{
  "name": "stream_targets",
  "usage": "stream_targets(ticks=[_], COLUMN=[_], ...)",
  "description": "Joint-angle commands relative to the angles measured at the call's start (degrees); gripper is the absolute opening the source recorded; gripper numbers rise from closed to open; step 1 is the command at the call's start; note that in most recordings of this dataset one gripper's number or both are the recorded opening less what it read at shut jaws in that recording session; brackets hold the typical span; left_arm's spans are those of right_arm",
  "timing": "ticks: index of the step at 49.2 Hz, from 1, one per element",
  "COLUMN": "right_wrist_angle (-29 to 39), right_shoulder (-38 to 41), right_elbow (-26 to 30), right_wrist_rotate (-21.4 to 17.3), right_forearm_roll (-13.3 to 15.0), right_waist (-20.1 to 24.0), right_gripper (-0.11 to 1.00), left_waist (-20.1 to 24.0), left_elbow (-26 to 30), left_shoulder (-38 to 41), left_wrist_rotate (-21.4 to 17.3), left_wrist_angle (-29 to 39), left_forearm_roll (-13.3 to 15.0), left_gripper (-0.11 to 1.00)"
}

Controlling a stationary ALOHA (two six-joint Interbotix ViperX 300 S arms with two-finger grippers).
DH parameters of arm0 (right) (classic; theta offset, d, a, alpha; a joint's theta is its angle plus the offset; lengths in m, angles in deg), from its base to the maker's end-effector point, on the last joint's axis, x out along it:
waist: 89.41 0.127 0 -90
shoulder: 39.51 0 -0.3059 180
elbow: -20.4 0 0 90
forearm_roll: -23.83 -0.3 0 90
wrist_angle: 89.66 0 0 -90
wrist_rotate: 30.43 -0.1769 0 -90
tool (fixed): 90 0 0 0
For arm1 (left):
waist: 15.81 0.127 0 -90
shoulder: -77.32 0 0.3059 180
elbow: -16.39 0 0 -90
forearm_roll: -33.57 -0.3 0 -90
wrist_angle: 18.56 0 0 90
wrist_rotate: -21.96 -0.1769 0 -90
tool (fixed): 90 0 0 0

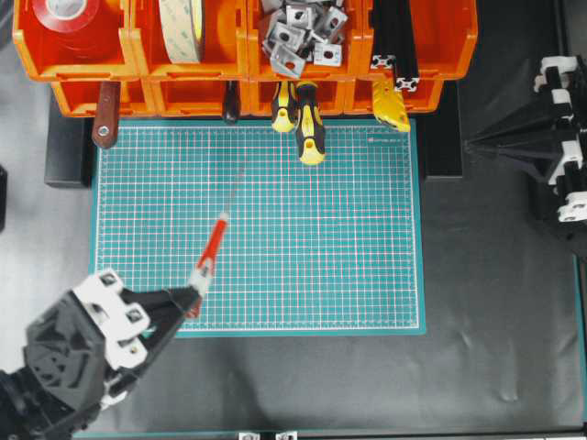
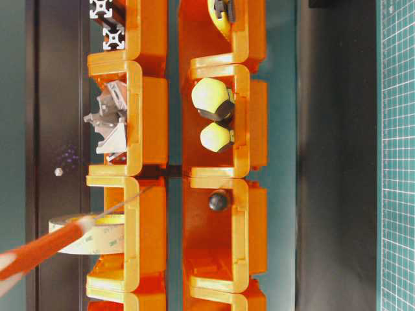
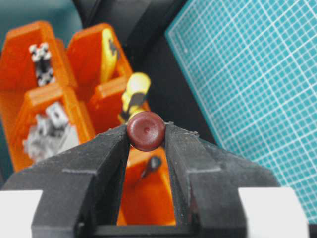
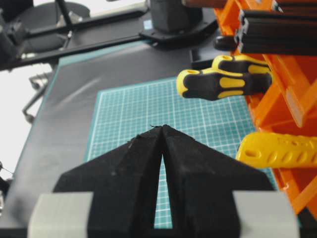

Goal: Pick red screwdriver from container rack with left arm.
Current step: 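Carry the screwdriver over the mat and lower it with the left gripper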

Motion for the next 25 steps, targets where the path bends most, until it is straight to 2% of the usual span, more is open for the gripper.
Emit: stream_targets(ticks=[1,9,25], right_wrist_angle=[1.14,2.29,2.29], right_shoulder=[-0.35,-1.32,-1.41], right_elbow=[1.85,2.37,2.37], right_wrist_rotate=[-1.05,-1.49,-1.67], right_forearm_roll=[-0.09,-0.09,-0.18], right_waist=[-0.09,-0.09,-0.18], right_gripper=[0.00,0.00,0.00], left_waist=[0.00,1.58,10.55], left_elbow=[-0.44,-3.78,-14.41], left_shoulder=[-0.35,-0.18,4.31], left_wrist_rotate=[-0.09,0.88,1.32], left_wrist_angle=[-2.64,-8.88,-28.74], left_forearm_roll=[-0.18,-0.18,-0.18], left_gripper=[0.24,0.24,0.24])
